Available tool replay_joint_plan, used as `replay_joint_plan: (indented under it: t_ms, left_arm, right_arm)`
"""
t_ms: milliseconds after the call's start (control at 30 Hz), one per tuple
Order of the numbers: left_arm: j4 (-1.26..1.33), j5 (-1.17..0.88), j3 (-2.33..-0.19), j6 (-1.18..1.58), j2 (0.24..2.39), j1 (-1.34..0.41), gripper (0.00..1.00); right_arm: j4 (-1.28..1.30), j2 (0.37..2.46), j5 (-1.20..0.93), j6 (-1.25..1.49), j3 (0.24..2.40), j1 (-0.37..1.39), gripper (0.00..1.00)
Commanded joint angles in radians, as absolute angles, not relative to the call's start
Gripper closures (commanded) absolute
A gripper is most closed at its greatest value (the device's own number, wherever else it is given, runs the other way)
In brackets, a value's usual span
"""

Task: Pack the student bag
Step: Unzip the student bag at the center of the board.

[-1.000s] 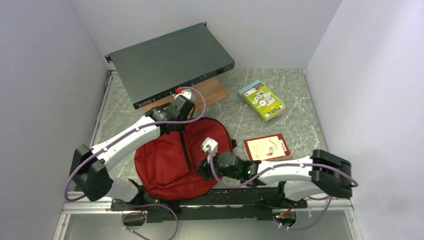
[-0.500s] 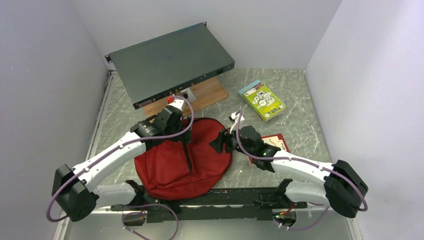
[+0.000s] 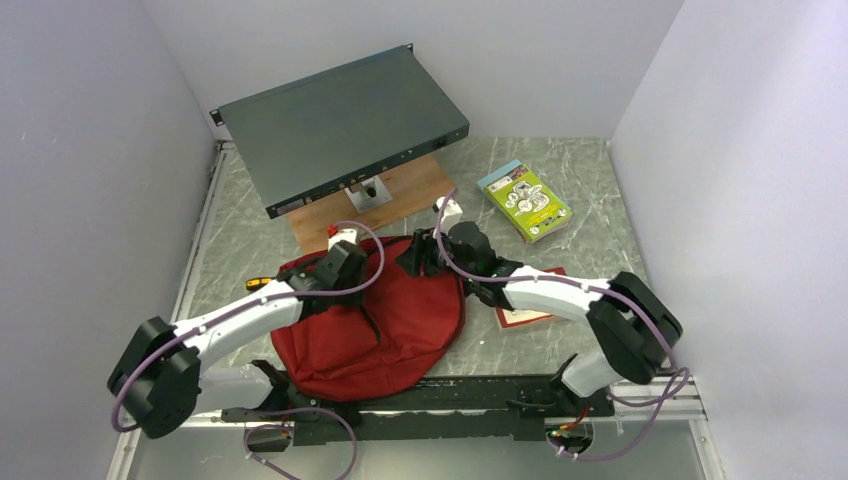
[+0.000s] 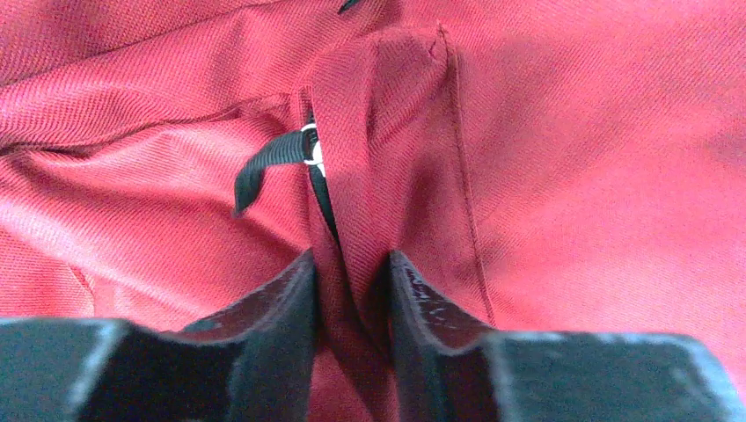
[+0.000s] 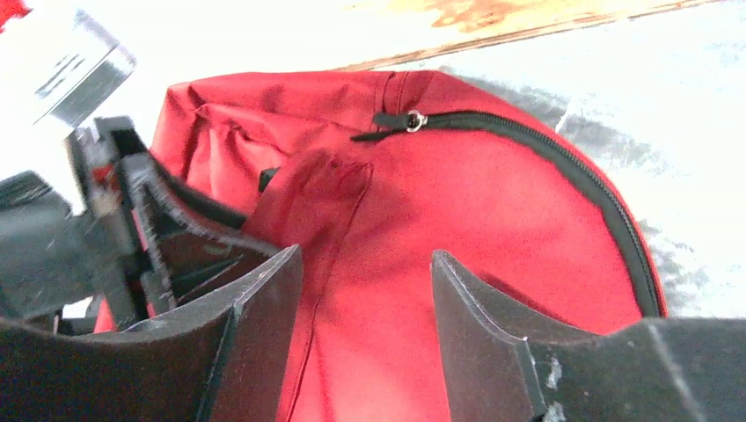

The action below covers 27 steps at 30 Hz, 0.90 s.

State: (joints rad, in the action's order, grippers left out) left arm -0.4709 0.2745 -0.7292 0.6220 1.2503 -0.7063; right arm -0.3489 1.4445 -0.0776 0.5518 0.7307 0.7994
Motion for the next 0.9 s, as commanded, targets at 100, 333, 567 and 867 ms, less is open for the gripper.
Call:
replay_joint_plan:
  t_ms: [100, 333, 567, 867]
  left_arm:
    - [-0.282, 0.276, -0.536, 0.745, 1.075, -0.704, 0.88]
    - [-0.202, 0.245, -0.448, 0.728, 0.99, -0.702, 1.0]
    - [-0.103, 0.235, -0.371, 0.739, 0.952, -0.703, 1.0]
    - [-0.071, 0.213, -0.316, 0.752, 0.923, -0.702, 1.0]
  right_arm:
    - [-0.587, 1.618, -0.157, 0.341, 0.856, 0.795, 0.42]
    - [-0.265, 1.712, -0.304, -0.3, 1.048, 0.797, 0.4]
    - [-0.188, 1.806, -0.284, -0.65, 1.123, 0.796, 0.45]
    - [-0.075, 1.915, -0.34, -0.838, 1.257, 0.795, 0.49]
